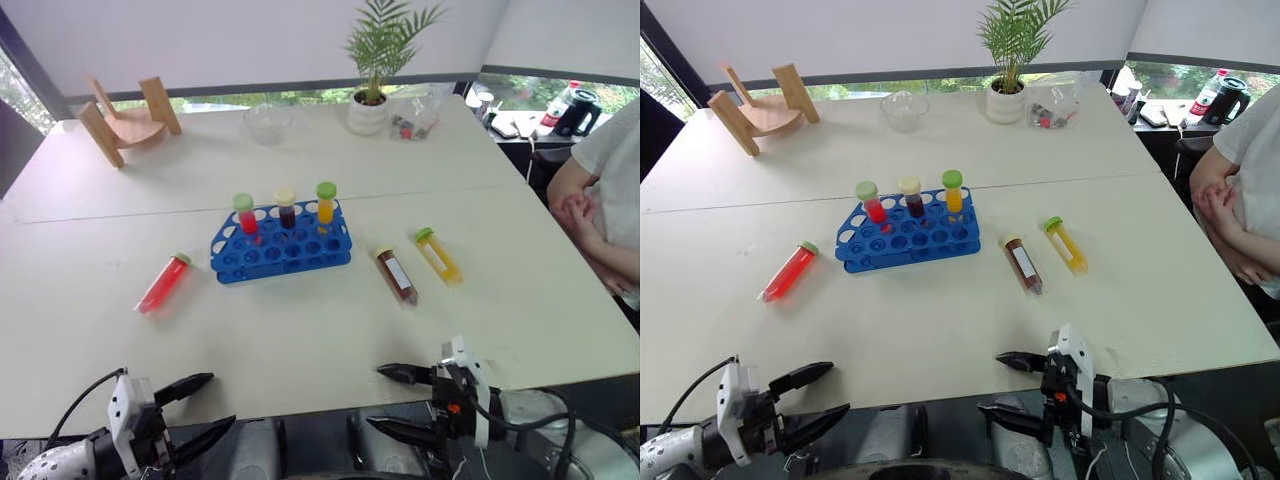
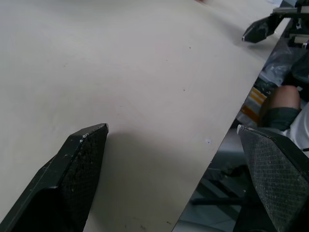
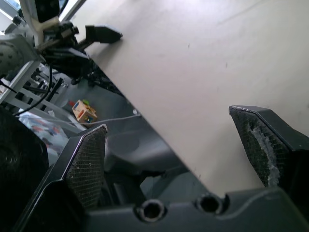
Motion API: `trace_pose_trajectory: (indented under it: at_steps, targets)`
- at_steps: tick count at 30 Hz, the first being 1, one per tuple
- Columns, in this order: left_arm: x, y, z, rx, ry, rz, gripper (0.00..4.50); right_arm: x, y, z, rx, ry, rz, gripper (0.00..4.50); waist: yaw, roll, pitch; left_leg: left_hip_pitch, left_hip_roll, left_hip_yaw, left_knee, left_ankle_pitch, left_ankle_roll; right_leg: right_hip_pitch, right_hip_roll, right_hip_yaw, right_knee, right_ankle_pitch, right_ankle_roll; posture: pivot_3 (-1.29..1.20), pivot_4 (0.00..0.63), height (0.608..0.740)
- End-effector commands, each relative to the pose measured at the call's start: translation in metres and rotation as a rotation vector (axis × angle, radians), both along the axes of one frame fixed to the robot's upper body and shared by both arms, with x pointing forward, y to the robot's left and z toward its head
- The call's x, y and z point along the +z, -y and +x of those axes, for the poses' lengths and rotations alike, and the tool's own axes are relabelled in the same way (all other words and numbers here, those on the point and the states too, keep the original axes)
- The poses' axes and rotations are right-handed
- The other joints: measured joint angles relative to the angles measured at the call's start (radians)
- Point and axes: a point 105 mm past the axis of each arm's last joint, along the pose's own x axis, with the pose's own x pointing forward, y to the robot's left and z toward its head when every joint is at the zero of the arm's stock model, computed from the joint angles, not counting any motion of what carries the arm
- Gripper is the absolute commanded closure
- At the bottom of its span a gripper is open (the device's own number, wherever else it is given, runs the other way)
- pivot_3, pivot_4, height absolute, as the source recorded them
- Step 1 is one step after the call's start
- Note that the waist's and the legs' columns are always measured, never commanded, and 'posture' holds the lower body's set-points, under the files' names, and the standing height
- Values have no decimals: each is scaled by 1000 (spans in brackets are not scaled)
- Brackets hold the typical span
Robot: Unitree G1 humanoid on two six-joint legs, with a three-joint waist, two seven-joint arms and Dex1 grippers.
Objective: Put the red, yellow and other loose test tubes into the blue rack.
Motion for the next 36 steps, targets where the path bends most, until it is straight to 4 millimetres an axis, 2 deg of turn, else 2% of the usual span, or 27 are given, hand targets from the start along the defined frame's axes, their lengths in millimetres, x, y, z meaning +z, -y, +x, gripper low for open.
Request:
trace_pose_trajectory:
  at_steps: [1,7,14,19,21,23,25,28,29,30,31,33,34,35,36]
  targets:
    - [-28,-22,-8,115,-125,28,74,17,-7,2,15,38,22,0,0,1,0,3,0,-1,0,0,0,3,0,0,0,0,0,0,150,740]
    - [-33,-10,1,134,-80,35,74,26,-12,13,0,59,16,0,4,7,-2,5,1,-4,0,-3,-4,5,-4,1,-2,-1,-1,0,150,740]
    - [-36,-5,6,130,-69,34,74,27,-10,19,-24,65,5,0,5,8,-2,5,1,-3,-1,-3,-4,5,-8,1,-3,-1,-1,0,150,740]
    - [-39,-11,17,118,-27,130,74,25,-4,22,-42,69,-5,0,7,10,-2,4,1,-3,-1,-3,-4,5,-8,1,-3,-1,-1,0,150,740]
    - [-35,-16,22,130,-32,82,74,25,-2,22,-35,70,-5,0,6,10,-2,4,1,-3,-1,-3,-4,5,-8,1,-4,-1,-1,0,150,740]
    - [-35,-10,25,105,-32,57,74,26,0,23,-39,75,-11,0,4,10,-2,4,1,-3,-2,-3,-4,5,-8,1,-4,-1,-1,0,150,740]
    - [-37,-4,29,65,-27,98,74,28,5,23,-37,70,-42,0,4,10,-1,4,1,-3,-2,-3,-5,5,-9,1,-4,-1,-1,0,150,740]
    - [-39,-19,45,32,-1,276,74,35,14,18,13,4,-126,0,10,12,-1,4,-1,-2,-2,-3,-5,5,-15,-1,-4,-1,-1,0,150,740]
    - [-35,-28,55,43,8,319,74,41,18,17,35,-24,-151,0,10,12,-1,4,-1,-1,-3,-3,-5,5,-16,-1,-5,-1,-1,0,150,740]
    - [-19,-36,74,70,9,276,74,60,26,23,46,-62,-131,0,10,13,-1,4,-1,0,-3,-3,-5,5,-16,-1,-5,-1,-1,0,150,740]
    - [6,-40,95,53,37,232,74,96,37,45,8,-21,-94,0,9,14,2,4,-1,0,-3,-3,-5,5,-16,-1,-5,-1,-1,0,150,740]
    - [57,-26,119,-111,101,189,74,163,62,80,-84,88,-103,0,1,17,22,4,-1,-2,0,-3,-5,4,-16,-4,-6,-1,-1,0,150,740]
    - [72,-17,124,-178,115,196,74,179,73,93,-142,125,-151,0,-1,23,31,0,-2,-3,2,-3,-5,-2,-15,-7,-7,0,-2,0,150,740]
    - [82,-8,126,-224,113,202,74,184,82,105,-197,149,-233,0,2,24,32,-8,-5,-5,0,-3,-5,-7,-16,-16,-18,2,-7,0,150,740]
    - [92,0,129,-252,119,202,74,184,91,119,-259,175,-310,0,4,18,29,-16,-4,-10,-7,-2,-5,-12,-17,-25,-32,7,-14,0,150,740]
